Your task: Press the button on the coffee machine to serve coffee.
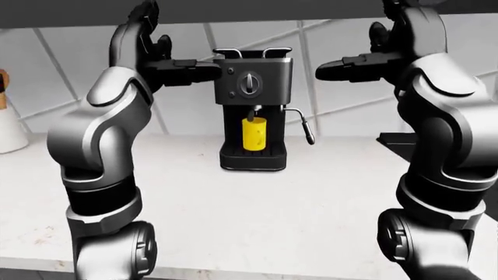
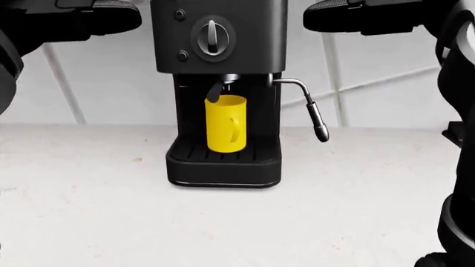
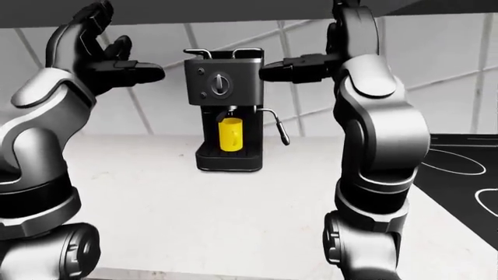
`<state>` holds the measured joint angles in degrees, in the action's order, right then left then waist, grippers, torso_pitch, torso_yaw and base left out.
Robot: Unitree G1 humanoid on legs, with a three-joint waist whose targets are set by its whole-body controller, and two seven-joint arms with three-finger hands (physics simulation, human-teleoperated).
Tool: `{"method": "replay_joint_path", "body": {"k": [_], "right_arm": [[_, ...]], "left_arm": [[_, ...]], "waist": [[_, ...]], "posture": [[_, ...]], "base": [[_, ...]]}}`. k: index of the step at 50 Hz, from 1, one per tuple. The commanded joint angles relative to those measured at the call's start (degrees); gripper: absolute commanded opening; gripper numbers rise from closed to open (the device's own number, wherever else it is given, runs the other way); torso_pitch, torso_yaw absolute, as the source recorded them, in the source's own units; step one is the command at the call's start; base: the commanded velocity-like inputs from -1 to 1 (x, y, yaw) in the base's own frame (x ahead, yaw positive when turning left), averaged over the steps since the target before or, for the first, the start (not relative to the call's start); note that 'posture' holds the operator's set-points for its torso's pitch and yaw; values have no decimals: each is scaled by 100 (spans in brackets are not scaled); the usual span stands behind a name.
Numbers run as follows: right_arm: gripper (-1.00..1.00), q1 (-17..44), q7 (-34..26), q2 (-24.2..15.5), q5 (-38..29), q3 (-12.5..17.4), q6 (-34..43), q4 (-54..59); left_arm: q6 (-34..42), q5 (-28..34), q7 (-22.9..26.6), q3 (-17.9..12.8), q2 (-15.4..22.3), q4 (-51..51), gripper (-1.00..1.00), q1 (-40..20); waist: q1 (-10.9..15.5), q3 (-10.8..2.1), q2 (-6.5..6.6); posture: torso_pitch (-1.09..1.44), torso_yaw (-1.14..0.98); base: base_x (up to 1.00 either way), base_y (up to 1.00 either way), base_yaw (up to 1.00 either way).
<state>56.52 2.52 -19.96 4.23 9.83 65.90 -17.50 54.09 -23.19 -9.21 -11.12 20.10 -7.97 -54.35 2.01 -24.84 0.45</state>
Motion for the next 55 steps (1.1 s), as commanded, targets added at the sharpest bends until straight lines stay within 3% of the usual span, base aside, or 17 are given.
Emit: {"method": "replay_joint_path", "body": {"k": [1, 13, 26, 55], "right_arm": [[100, 177, 2, -44, -14, 18, -135, -65], [100, 133, 13, -30, 19, 41, -160, -77], [100, 53, 44, -9, 40, 47, -162, -135], [100, 62, 51, -65, 82, 66, -139, -138]], "left_arm": [[-82, -19, -30, -39, 46, -152, 100, -228], [-162, 68, 13, 11, 41, -155, 100, -165], [690, -271, -166, -96, -2, -1015, 100, -127], [1778, -1797, -1196, -186, -343, -2229, 100, -58]], "waist": [[2, -2, 4], [18, -114, 13], [21, -164, 31], [39, -198, 45]], "posture": [[-85, 0], [-90, 0], [-90, 0], [-90, 0]], "base": [[0, 0, 0], [0, 0, 0], [0, 0, 0], [0, 0, 0]]}}
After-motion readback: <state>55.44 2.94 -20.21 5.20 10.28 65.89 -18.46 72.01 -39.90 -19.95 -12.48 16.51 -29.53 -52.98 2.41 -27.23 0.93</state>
